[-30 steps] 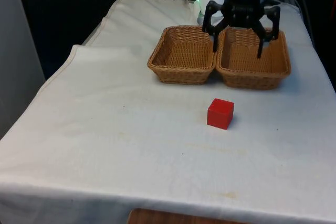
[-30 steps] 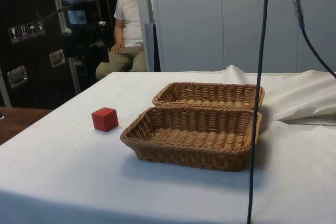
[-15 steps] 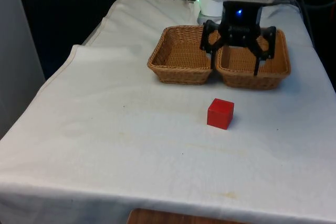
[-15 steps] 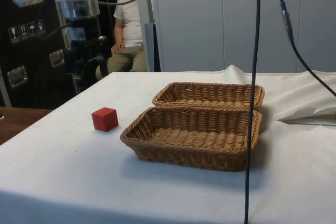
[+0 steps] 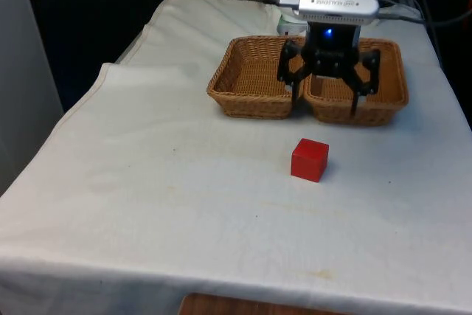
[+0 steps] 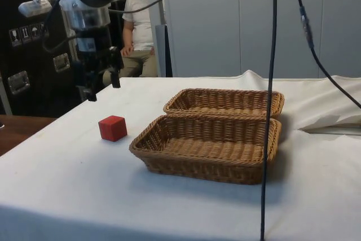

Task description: Pick up the red cube and place it into the right basket.

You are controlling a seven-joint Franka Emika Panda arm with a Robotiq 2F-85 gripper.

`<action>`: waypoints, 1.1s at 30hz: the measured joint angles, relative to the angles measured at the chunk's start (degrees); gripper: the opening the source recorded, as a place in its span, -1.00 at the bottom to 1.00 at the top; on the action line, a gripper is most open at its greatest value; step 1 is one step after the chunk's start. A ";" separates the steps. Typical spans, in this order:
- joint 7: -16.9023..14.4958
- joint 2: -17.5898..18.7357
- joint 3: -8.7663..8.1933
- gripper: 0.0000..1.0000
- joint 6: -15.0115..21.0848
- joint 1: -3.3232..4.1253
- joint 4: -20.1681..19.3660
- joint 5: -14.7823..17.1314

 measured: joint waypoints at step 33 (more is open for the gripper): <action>-2.23 7.39 -0.40 1.00 4.18 -1.09 1.26 4.07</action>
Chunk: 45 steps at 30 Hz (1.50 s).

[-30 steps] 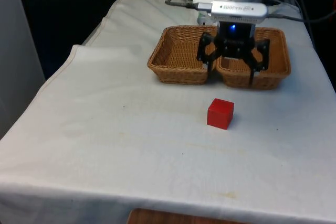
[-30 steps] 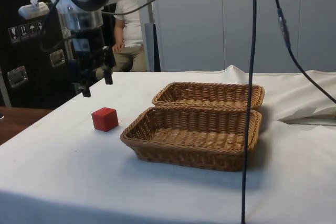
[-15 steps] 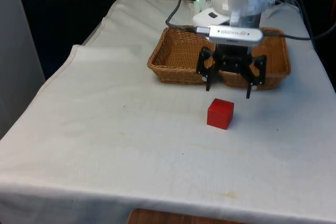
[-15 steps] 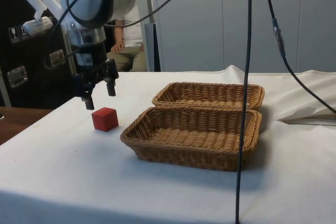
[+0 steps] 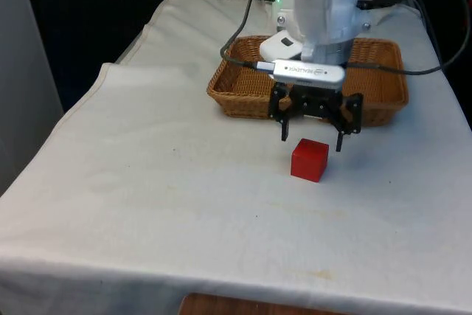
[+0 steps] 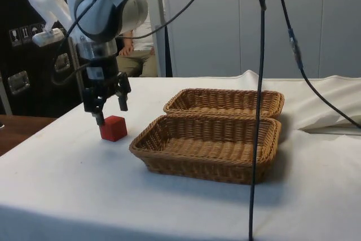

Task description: Pick up the red cube and place it into the right basket.

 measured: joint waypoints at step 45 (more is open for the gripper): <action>-1.89 6.25 -0.29 -0.95 0.40 -1.03 5.44 5.21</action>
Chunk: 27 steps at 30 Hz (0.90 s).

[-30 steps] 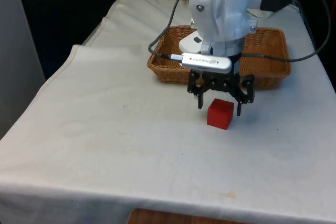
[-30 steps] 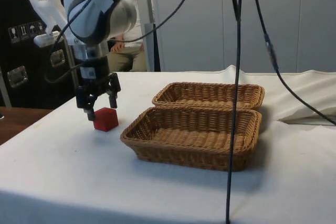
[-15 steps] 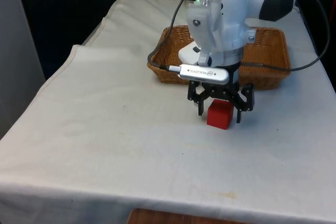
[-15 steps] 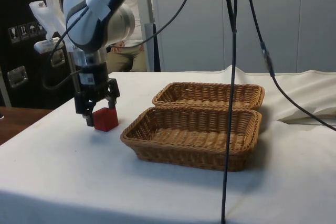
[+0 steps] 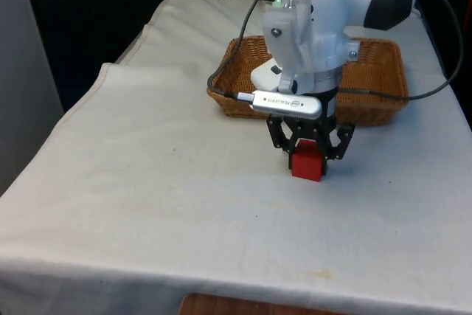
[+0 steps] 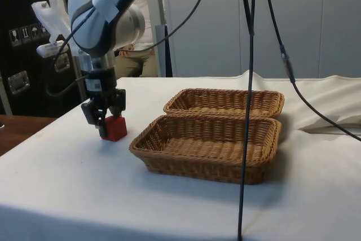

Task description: Pick up the red cube and place it into the right basket.

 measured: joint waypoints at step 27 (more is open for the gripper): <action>0.86 -10.49 -0.23 -0.94 -4.64 1.49 -6.02 -1.72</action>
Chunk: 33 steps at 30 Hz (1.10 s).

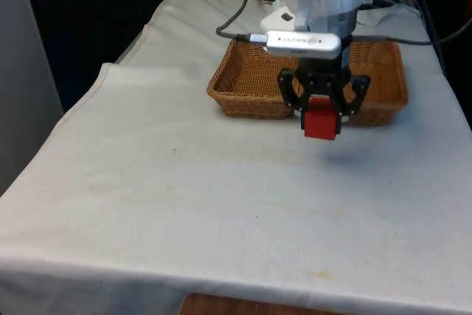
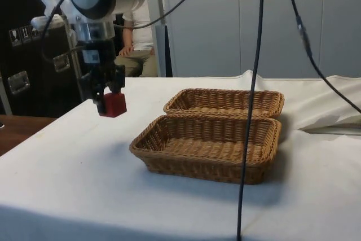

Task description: Pick up the red cube and place it into the right basket.

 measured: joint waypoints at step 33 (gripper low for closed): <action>-0.86 -17.36 0.34 -0.94 5.10 1.60 -19.77 -1.95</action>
